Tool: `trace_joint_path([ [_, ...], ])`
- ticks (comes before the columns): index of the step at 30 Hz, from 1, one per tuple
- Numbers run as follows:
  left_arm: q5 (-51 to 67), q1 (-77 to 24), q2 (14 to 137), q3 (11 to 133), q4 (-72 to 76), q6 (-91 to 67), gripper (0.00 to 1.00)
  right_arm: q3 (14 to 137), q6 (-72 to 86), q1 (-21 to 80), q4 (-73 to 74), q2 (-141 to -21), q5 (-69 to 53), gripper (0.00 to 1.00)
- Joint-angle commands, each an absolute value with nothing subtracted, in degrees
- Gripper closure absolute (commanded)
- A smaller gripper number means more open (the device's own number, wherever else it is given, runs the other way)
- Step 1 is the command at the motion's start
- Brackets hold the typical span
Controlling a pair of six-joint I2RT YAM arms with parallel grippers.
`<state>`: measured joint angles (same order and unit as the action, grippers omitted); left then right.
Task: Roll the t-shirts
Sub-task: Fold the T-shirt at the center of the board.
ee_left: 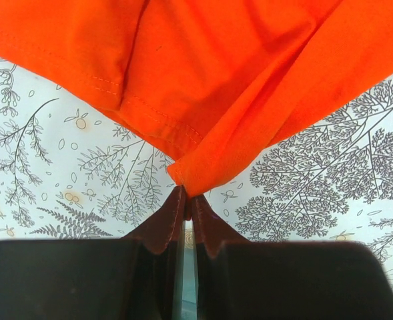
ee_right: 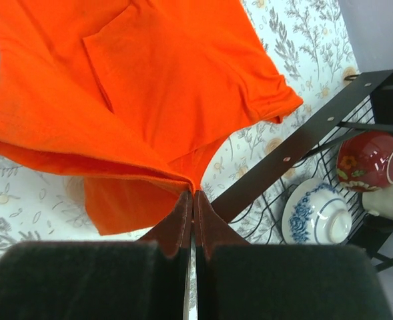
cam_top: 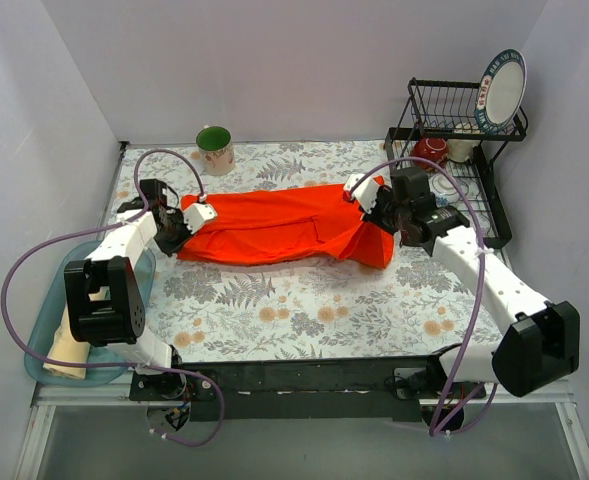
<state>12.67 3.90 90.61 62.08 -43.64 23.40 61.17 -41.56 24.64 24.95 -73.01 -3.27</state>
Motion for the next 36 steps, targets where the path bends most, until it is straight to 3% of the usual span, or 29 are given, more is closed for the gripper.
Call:
trace_joint_path([
  [1, 12.0, 4.0, 89.0, 64.2, -41.7, 18.4, 1.00, 66.5, -44.0, 23.9, 21.4, -76.5, -4.7, 0.99],
  [11, 6.7, 4.1, 90.0, 63.2, -36.3, 12.9, 1.00, 72.1, -46.9, 22.0, 19.6, -85.7, -5.4, 0.99],
  [36, 4.0, 3.2, 103.5, 73.6, -32.9, 6.2, 1.00, 90.4, -52.4, 18.7, 18.5, -107.0, -6.6, 0.99],
])
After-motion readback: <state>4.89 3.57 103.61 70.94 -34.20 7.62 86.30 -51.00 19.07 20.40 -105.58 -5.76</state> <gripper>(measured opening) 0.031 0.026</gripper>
